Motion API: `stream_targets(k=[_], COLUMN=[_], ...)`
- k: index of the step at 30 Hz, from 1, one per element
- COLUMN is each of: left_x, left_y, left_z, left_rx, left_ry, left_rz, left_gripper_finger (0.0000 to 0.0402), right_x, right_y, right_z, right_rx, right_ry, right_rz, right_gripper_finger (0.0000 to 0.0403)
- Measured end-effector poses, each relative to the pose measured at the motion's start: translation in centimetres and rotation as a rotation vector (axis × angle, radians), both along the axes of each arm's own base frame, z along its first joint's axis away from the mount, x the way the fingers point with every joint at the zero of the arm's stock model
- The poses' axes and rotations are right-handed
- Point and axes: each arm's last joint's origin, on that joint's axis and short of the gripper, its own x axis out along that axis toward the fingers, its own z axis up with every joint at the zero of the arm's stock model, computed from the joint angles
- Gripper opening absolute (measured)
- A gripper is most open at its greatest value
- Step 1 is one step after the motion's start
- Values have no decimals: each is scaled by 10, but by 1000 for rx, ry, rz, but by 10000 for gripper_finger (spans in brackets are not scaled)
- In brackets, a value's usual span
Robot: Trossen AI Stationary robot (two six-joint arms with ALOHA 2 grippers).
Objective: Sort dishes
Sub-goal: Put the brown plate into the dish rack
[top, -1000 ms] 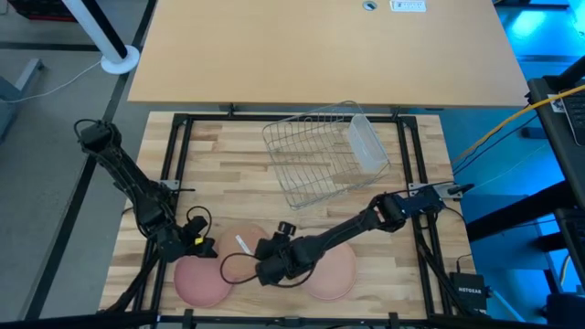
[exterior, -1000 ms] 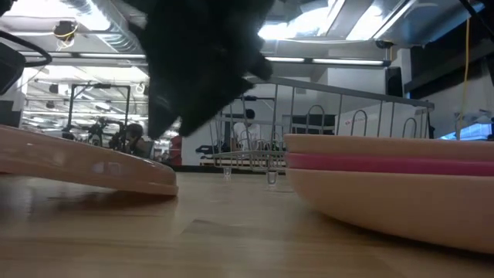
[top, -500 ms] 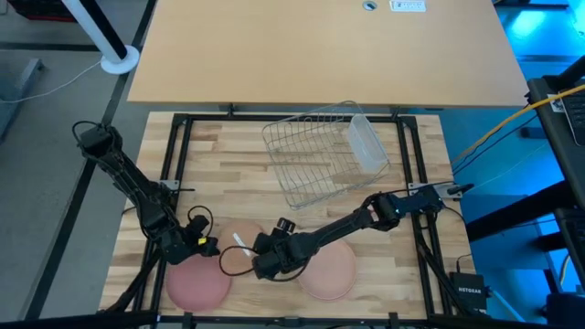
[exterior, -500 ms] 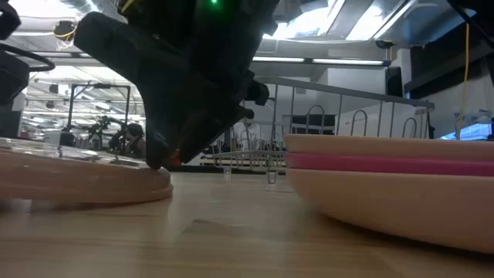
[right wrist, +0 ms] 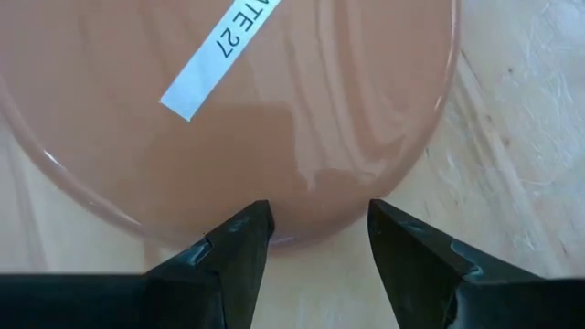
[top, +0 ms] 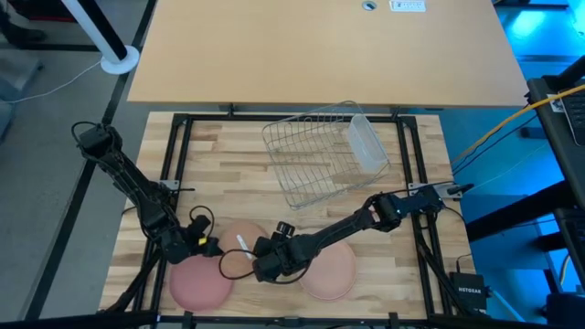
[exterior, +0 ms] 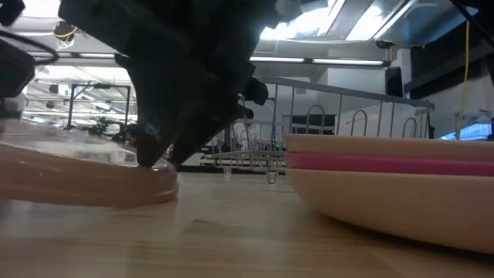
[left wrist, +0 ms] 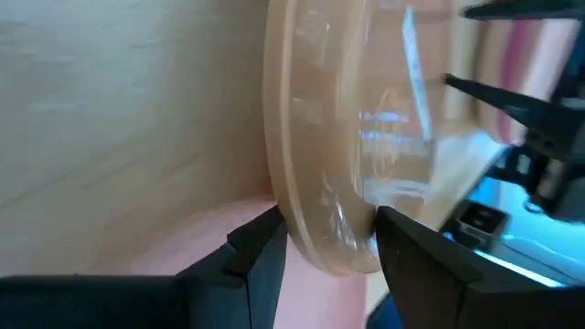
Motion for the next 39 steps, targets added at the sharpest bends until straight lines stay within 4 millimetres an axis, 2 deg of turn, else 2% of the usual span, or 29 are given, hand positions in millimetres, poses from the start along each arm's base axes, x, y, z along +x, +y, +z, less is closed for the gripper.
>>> stream_targets(k=[9,12,17,21,29,34,39], left_x=[5,6,7,7,6,6,9], left_y=[-4,-5,-6,-5,-2,-1,-2], left_z=[7,9,16,20,32,40,55], left_rx=[47,53,19,27,38,35,39], left_ry=[-112,-135,-174,-214,-286,-349,-487], left_rz=[-56,-78,-74,-56,-51,-33,2], left_gripper_finger=[151,119,41,35,35,35,35], right_x=[7,6,5,1,-14,-31,-45], right_y=[2,2,3,7,22,30,30], right_z=[0,0,0,-2,52,98,115], right_rx=[13,3,-8,-28,-138,-248,-323], right_ry=[-66,-64,-55,-18,-77,-143,-155], right_rz=[12,13,33,64,68,48,34], right_gripper_finger=[197,197,197,197,197,197,197])
